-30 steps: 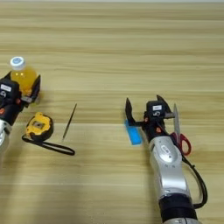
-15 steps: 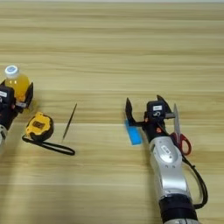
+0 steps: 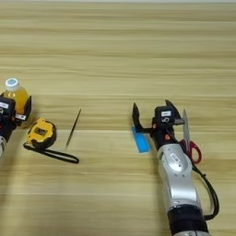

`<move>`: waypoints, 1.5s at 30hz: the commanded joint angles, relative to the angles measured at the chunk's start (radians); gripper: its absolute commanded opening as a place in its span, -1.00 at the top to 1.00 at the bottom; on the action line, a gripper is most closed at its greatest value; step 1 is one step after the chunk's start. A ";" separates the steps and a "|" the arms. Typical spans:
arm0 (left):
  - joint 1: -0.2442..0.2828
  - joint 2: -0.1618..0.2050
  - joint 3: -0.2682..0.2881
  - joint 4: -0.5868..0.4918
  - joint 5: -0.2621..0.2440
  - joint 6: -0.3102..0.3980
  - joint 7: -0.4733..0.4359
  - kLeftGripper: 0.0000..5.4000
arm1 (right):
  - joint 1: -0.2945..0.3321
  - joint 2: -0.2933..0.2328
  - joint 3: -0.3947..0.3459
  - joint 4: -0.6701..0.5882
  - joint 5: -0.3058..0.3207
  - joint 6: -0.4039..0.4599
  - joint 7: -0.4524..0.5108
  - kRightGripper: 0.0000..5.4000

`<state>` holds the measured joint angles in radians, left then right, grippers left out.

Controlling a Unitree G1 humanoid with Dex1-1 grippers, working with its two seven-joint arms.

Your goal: Move the objects on the table

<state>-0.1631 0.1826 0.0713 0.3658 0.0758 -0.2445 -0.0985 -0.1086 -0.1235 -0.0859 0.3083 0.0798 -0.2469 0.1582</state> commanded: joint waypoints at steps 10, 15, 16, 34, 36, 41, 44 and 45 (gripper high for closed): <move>-0.036 0.014 0.002 0.058 0.003 -0.037 0.020 -0.39 | 0.001 -0.001 0.003 -0.011 -0.007 0.020 -0.006 -1.00; -0.038 0.014 0.004 0.061 0.003 -0.033 0.032 -0.60 | 0.001 -0.001 0.003 -0.010 -0.007 0.020 -0.005 -1.00; -0.038 0.014 0.003 0.062 0.002 -0.033 0.033 -0.63 | 0.001 -0.001 0.003 -0.009 -0.007 0.020 -0.005 -1.00; -0.036 0.000 0.010 0.008 -0.043 -0.088 0.008 -0.99 | 0.002 0.000 0.004 -0.010 -0.010 0.019 -0.005 -1.00; -0.033 -0.002 0.010 -0.013 -0.054 -0.106 0.000 -0.99 | 0.002 0.000 0.004 -0.011 -0.010 0.019 -0.005 -1.00; -0.020 -0.002 0.014 -0.078 -0.056 -0.142 0.010 -0.99 | 0.003 -0.001 0.004 -0.012 -0.010 0.019 -0.005 -1.00; -0.012 0.004 0.018 -0.119 -0.049 -0.135 0.017 -0.99 | 0.004 -0.001 0.005 -0.013 -0.010 0.020 -0.005 -1.00; -0.007 0.007 0.021 -0.138 -0.045 -0.130 0.021 -0.99 | 0.004 -0.001 0.005 -0.014 -0.010 0.020 -0.005 -1.00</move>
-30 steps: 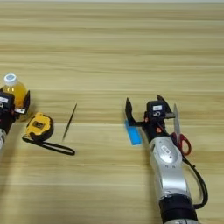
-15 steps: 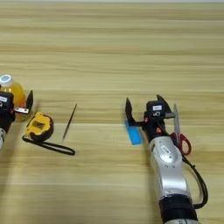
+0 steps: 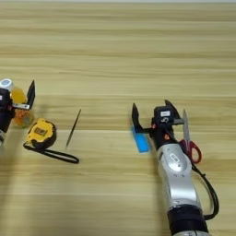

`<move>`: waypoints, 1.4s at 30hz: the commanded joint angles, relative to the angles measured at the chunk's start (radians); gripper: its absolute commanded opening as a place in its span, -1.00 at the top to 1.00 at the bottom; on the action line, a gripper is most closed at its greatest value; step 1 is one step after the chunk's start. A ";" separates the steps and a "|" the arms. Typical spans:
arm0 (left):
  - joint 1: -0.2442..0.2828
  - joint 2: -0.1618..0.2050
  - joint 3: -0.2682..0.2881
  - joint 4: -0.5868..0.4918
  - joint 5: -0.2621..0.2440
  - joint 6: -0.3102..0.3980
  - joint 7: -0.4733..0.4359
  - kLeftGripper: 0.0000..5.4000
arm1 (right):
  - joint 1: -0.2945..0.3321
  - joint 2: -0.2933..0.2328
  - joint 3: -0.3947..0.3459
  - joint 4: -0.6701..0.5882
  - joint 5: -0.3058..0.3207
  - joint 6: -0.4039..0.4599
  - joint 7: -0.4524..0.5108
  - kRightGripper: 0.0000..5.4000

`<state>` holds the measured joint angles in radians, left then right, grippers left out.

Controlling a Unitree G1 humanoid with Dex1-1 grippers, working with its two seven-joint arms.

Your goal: Move the objects on the table

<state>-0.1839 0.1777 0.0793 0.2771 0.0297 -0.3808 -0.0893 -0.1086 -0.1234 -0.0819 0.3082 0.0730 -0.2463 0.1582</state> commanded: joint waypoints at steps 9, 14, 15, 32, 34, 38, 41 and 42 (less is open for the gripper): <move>0.137 -0.017 0.002 -0.368 -0.042 0.151 -0.006 -0.99 | 0.005 -0.001 0.003 -0.017 -0.005 0.021 -0.003 -1.00; 0.220 -0.036 -0.003 -0.472 -0.069 0.203 -0.011 -0.99 | 0.003 -0.001 0.003 -0.016 -0.007 0.021 -0.003 -1.00; 0.245 -0.037 -0.002 -0.495 -0.072 0.209 -0.010 -0.99 | 0.003 0.000 0.003 -0.017 -0.007 0.021 -0.004 -1.00; 0.392 -0.026 -0.076 -0.680 -0.060 0.326 -0.054 -0.99 | 0.005 0.000 0.007 -0.029 -0.008 0.026 -0.003 -1.00; 0.406 -0.027 -0.073 -0.678 -0.057 0.328 -0.051 -0.99 | 0.006 -0.001 0.007 -0.031 -0.008 0.028 -0.002 -1.00; 0.440 -0.026 -0.085 -0.665 -0.047 0.321 -0.056 -0.99 | 0.005 0.000 0.007 -0.035 -0.008 0.033 -0.001 -1.00; 0.456 -0.027 -0.091 -0.657 -0.045 0.319 -0.058 -0.99 | 0.005 0.000 0.008 -0.037 -0.010 0.036 -0.002 -1.00; 0.460 -0.027 -0.095 -0.651 -0.043 0.317 -0.058 -0.99 | 0.004 0.001 0.008 -0.037 -0.010 0.036 -0.002 -1.00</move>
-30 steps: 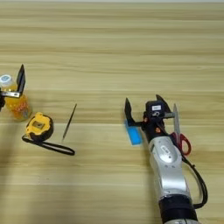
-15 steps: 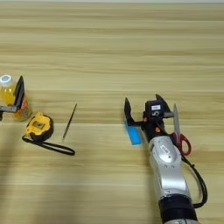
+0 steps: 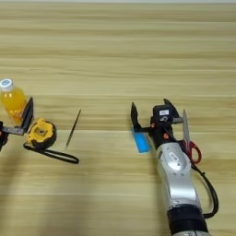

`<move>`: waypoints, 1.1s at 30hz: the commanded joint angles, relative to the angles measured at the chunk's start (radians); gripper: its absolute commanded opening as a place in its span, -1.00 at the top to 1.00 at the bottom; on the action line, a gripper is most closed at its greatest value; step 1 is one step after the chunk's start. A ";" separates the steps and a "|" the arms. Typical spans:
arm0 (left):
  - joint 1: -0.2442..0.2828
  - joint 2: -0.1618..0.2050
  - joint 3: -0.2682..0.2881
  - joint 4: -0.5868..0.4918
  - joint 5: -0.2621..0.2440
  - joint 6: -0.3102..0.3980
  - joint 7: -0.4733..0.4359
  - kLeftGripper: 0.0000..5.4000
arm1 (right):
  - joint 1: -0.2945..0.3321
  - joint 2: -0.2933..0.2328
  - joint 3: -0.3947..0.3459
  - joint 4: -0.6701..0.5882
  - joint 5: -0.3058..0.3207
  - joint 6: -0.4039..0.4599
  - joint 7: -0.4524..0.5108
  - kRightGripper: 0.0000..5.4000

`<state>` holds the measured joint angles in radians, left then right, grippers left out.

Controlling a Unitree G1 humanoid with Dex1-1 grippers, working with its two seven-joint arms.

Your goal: Move the objects on the table

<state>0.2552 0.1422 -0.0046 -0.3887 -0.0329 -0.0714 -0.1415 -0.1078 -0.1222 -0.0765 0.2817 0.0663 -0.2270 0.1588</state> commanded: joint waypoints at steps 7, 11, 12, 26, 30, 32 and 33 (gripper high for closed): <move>0.024 -0.004 -0.049 0.106 0.043 -0.022 -0.009 -0.99 | 0.003 0.002 0.005 -0.012 -0.006 0.017 -0.006 -1.00; 0.017 -0.003 -0.066 0.165 0.048 -0.037 -0.015 -0.99 | 0.006 0.003 0.006 -0.018 -0.007 0.019 -0.007 -1.00; 0.014 -0.005 -0.070 0.180 0.048 -0.041 -0.015 -0.99 | 0.007 0.003 0.007 -0.020 -0.007 0.020 -0.007 -1.00; -0.031 -0.042 -0.106 0.440 0.060 -0.116 -0.003 -0.99 | 0.016 0.005 0.009 -0.040 -0.008 0.031 -0.010 -1.00; -0.052 -0.052 -0.108 0.502 0.068 -0.144 0.002 -0.99 | 0.017 0.006 0.009 -0.046 -0.009 0.035 -0.010 -1.00; -0.065 -0.052 -0.103 0.526 0.070 -0.155 0.004 -0.99 | 0.018 0.005 0.009 -0.046 -0.009 0.035 -0.010 -1.00; -0.071 -0.051 -0.102 0.537 0.072 -0.159 0.005 -0.99 | 0.018 0.005 0.009 -0.046 -0.009 0.035 -0.010 -1.00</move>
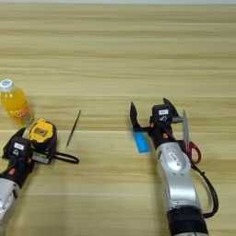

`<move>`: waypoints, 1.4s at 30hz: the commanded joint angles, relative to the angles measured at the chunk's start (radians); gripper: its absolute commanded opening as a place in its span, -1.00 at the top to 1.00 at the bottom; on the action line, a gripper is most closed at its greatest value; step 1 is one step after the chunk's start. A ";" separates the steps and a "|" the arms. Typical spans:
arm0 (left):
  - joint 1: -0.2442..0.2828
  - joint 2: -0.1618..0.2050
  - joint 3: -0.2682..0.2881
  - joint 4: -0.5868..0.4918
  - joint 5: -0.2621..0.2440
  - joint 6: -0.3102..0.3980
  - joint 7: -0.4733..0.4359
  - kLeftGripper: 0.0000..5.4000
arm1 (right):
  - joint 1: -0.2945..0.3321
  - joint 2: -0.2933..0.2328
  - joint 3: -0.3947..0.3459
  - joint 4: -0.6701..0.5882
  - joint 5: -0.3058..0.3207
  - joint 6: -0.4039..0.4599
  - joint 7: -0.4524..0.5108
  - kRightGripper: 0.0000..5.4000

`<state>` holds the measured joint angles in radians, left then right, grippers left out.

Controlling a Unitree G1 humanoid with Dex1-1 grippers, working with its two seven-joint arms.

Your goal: Move the objects on the table

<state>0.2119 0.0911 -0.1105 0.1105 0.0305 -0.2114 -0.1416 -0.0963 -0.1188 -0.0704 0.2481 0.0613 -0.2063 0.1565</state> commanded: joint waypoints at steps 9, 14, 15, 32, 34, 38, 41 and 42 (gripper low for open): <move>-0.095 0.003 0.011 0.127 0.018 -0.048 0.006 -0.99 | 0.006 0.001 0.002 -0.012 -0.005 0.013 -0.009 -1.00; -0.121 0.000 0.014 0.175 0.017 -0.063 0.010 -0.99 | 0.010 0.001 0.002 -0.017 -0.005 0.013 -0.009 -1.00; -0.128 0.000 0.015 0.190 0.017 -0.066 0.010 -0.99 | 0.011 0.001 0.002 -0.018 -0.005 0.013 -0.009 -1.00; -0.177 -0.003 0.014 0.331 0.013 -0.118 0.001 -0.80 | 0.020 0.002 0.007 -0.037 -0.005 0.020 -0.014 -1.00; -0.178 -0.004 0.014 0.335 0.011 -0.123 0.000 -0.75 | 0.021 0.001 0.007 -0.038 -0.004 0.020 -0.014 -1.00; -0.178 -0.005 0.015 0.333 0.008 -0.134 -0.001 -0.61 | 0.021 0.000 0.007 -0.037 -0.004 0.020 -0.014 -1.00; -0.172 -0.007 0.013 0.320 0.008 -0.140 -0.004 -0.54 | 0.022 0.001 0.008 -0.038 -0.005 0.020 -0.015 -1.00; -0.170 -0.008 0.010 0.315 0.010 -0.142 -0.005 -0.54 | 0.022 0.001 0.008 -0.039 -0.005 0.020 -0.016 -1.00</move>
<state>0.0321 0.0894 -0.0948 0.4311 0.0355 -0.3469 -0.1409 -0.0746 -0.1184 -0.0674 0.2287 0.0610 -0.2048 0.1420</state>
